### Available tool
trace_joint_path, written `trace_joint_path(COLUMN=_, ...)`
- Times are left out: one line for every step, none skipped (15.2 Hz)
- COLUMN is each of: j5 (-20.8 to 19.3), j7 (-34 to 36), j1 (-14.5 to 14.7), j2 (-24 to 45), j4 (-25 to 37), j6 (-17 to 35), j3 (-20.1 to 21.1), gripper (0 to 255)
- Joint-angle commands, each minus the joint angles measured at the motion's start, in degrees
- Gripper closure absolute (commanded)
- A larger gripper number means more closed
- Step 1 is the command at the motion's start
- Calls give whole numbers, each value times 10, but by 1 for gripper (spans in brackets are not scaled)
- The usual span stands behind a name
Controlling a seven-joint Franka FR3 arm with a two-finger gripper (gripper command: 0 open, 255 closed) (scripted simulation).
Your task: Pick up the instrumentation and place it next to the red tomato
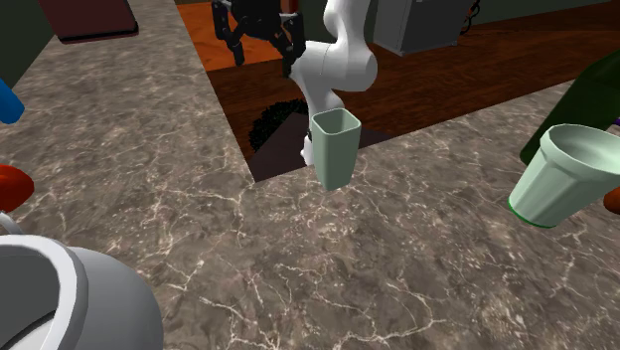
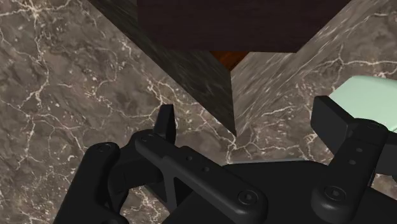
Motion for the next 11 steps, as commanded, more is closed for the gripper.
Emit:
trace_joint_path(j5=0, j7=0, j1=0, j2=0, j4=0, j6=0, j3=0, gripper=0)
trace_joint_path(j5=14, j7=20, j1=2, j2=-1, j4=-5, j6=5, j3=11, gripper=0)
trace_joint_path(j5=29, j7=39, j1=5, j2=-1, j4=-9, j6=10, j3=23, gripper=0)
trace_joint_path(j5=43, j7=59, j1=7, j2=0, j4=-12, j6=15, j3=34, gripper=0)
trace_joint_path(j5=58, j7=78, j1=10, j2=2, j4=-14, j6=22, j3=46, gripper=0)
trace_joint_path(j5=72, j7=97, j1=12, j2=5, j4=-16, j6=28, j3=58, gripper=0)
trace_joint_path(j5=86, j7=117, j1=15, j2=8, j4=-18, j6=35, j3=69, gripper=0)
trace_joint_path(j5=99, j7=136, j1=17, j2=12, j4=-18, j6=43, j3=81, gripper=0)
trace_joint_path(j5=112, j7=155, j1=19, j2=17, j4=-18, j6=51, j3=93, gripper=0)
trace_joint_path(j5=125, j7=173, j1=22, j2=23, j4=-17, j6=60, j3=105, gripper=0)
trace_joint_path(j5=138, j7=192, j1=24, j2=30, j4=-16, j6=69, j3=116, gripper=0)
